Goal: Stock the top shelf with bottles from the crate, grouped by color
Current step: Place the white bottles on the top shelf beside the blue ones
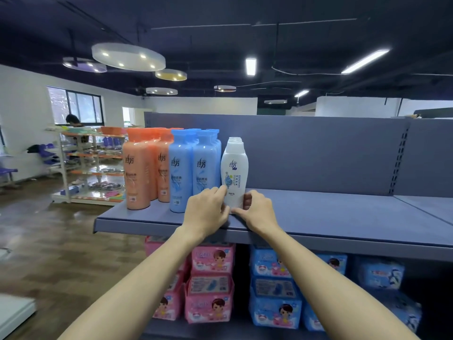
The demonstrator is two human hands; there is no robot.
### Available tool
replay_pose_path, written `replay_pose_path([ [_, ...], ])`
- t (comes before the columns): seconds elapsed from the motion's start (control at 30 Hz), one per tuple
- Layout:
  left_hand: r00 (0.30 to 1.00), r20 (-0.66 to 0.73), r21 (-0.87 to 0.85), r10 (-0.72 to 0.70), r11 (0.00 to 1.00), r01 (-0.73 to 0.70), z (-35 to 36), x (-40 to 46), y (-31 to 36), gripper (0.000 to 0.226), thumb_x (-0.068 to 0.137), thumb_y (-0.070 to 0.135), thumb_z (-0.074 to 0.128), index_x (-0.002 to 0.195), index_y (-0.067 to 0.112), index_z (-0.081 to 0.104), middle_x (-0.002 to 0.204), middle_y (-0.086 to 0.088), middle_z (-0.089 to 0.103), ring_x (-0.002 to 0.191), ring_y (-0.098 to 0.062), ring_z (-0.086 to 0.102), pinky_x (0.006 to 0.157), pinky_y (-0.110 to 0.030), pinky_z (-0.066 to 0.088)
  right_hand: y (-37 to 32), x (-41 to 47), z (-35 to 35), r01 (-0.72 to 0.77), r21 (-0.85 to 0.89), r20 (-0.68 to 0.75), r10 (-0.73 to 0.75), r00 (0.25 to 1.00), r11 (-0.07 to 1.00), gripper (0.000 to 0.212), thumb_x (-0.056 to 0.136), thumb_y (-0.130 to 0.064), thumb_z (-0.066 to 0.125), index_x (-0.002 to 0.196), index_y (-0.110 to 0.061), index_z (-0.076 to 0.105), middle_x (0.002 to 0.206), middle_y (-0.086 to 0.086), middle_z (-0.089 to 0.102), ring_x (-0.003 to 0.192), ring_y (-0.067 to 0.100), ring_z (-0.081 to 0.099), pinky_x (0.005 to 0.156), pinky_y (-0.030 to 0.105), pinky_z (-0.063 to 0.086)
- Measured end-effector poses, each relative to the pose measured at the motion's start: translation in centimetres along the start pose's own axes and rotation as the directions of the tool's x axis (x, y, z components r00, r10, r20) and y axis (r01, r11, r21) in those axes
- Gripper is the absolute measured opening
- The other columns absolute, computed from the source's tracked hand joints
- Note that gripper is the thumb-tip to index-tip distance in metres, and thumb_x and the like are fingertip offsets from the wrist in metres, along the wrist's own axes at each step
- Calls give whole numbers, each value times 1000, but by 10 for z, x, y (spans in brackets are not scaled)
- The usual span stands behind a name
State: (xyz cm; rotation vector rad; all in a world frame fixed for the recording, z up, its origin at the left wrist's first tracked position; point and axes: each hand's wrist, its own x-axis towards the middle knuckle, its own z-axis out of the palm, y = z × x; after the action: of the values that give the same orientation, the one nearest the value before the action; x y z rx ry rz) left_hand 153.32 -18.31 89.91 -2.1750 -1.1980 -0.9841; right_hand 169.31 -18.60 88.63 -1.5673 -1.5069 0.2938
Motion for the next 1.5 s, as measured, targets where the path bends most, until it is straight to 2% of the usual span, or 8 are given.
replay_pose_path([
  [0.1,989,-127,28,75,997,-72,9,1,-8,20,69,17,68,85,15,56,65,3,54,59,-21,54,41,-27,30,4,5,0,-34,11,9,34,999,999,41,70,-29,86,102,-14,65,97,-2,72,87,11,68,85,33,57],
  [0.27,979,-194,25,62,998,-58,20,1,-14,21,70,18,69,85,16,56,66,4,54,62,-19,50,42,-23,25,8,7,4,-34,-7,-26,34,999,999,40,70,-33,86,99,-16,64,94,-4,71,87,12,68,85,33,56],
  [0.5,988,-149,20,48,999,-46,21,-1,-14,15,75,20,64,85,15,53,67,3,53,67,-19,49,43,-26,26,8,6,5,-61,-5,-36,61,998,998,41,68,-37,85,97,-18,64,93,-5,71,91,12,68,86,35,56],
  [1.0,998,-59,-42,20,999,-23,16,-4,-13,17,76,17,67,84,14,53,70,2,55,67,-20,52,41,-27,32,4,-11,3,30,-65,-87,-36,996,997,33,72,-40,75,93,-23,56,93,-5,66,87,18,64,77,42,57],
  [1.17,999,-43,33,27,999,-25,-1,-10,-1,25,65,9,73,80,12,54,67,0,52,61,-22,52,37,-25,23,-5,-32,-6,212,-57,-163,-219,962,976,35,83,-34,72,112,-19,59,108,-4,69,99,17,64,86,38,54],
  [1.37,978,-86,-18,189,981,-192,-16,-43,13,22,75,19,49,93,11,59,79,-1,54,72,-23,54,41,-34,43,16,-89,-31,504,-165,-125,-525,842,848,44,86,-21,74,126,-11,60,119,-2,67,106,9,63,96,18,47],
  [1.43,975,-80,-43,205,977,-209,-17,-59,23,23,77,19,48,95,11,60,83,-3,56,77,-25,54,47,-38,45,28,-110,-34,548,-194,-114,-574,811,814,41,86,-22,74,123,-9,62,117,0,68,103,10,65,94,19,48],
  [1.5,977,-57,-88,207,973,-212,-14,-78,34,26,77,20,45,97,10,60,85,-4,57,80,-26,55,49,-39,47,43,-130,-32,568,-215,-70,-592,803,795,39,87,-23,71,122,-7,63,115,2,69,102,14,67,92,28,52],
])
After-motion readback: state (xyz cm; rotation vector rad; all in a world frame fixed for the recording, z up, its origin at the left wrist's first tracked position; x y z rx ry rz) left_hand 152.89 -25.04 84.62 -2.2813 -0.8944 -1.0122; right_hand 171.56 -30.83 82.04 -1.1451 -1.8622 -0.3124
